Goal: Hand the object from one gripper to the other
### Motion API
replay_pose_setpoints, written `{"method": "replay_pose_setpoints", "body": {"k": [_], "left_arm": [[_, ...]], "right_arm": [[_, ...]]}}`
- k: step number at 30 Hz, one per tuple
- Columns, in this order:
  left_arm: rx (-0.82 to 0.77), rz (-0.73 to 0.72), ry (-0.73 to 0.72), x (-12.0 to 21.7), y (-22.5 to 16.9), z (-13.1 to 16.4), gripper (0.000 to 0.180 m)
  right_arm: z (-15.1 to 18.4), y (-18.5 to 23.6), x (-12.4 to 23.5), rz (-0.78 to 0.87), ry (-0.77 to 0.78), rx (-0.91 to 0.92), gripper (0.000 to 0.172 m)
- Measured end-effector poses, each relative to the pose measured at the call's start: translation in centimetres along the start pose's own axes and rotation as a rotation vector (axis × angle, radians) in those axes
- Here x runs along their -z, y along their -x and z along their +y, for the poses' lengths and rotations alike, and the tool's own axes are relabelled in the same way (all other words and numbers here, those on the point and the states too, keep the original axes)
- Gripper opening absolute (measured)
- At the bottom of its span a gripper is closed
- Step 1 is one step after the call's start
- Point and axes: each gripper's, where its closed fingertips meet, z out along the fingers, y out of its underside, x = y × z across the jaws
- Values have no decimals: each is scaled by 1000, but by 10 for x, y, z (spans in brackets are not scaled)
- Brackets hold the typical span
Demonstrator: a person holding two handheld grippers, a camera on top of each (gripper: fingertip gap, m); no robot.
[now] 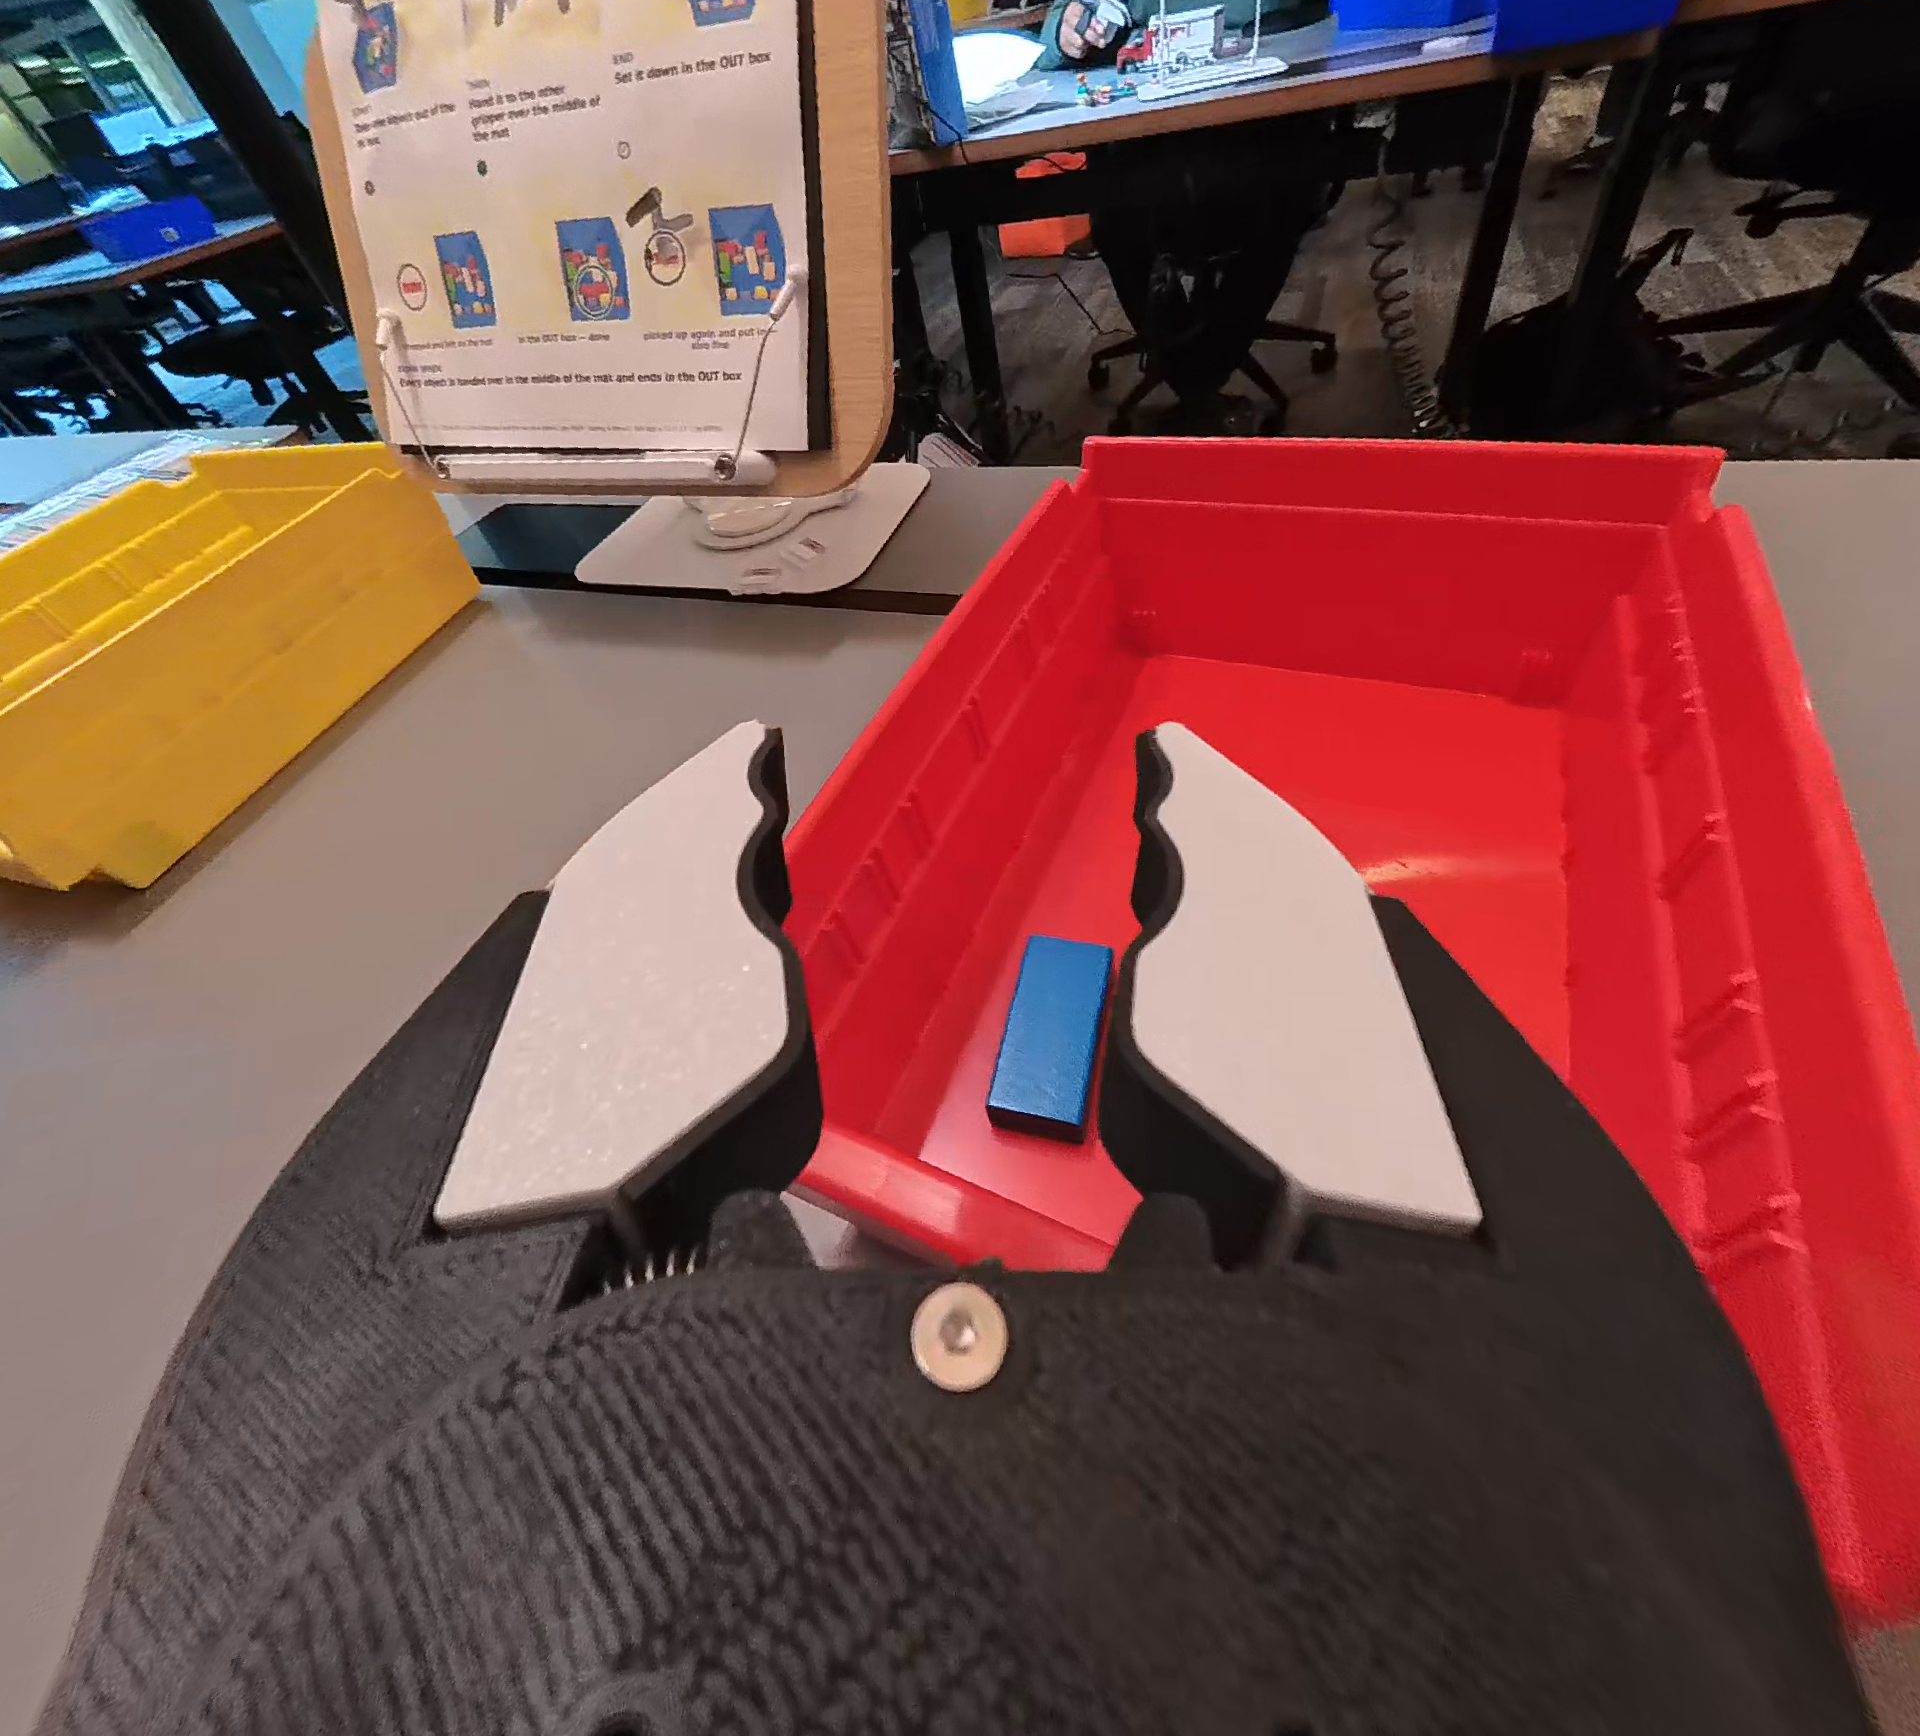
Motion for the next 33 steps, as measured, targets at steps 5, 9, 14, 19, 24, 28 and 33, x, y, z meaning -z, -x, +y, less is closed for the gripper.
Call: {"method": "replay_pose_setpoints", "body": {"k": [5, 9, 14, 19, 24, 28, 33], "left_arm": [[-301, -9, 111, -24, 17, 15, 52], [-473, 13, 203, -40, 20, 25, 49], [-628, 93, 282, -57, 6, 31, 49], [-782, 99, 384, -70, 4, 40, 47], [-824, 110, 429, -83, 5, 46, 45], [-791, 150, 401, -92, -3, 46, 38], [-713, 110, 386, -91, 0, 44, 35]], "right_arm": [[-1, 1, 0, -7, -3, -2, 65], [-1, -2, 1, -2, -4, -7, 66], [0, -6, 1, 3, -7, -23, 66], [6, -6, -3, -3, 11, -28, 66], [11, -2, -9, -14, 27, -22, 66], [13, 2, -12, -25, 37, -17, 66], [13, 7, -14, -38, 38, -14, 67]]}}
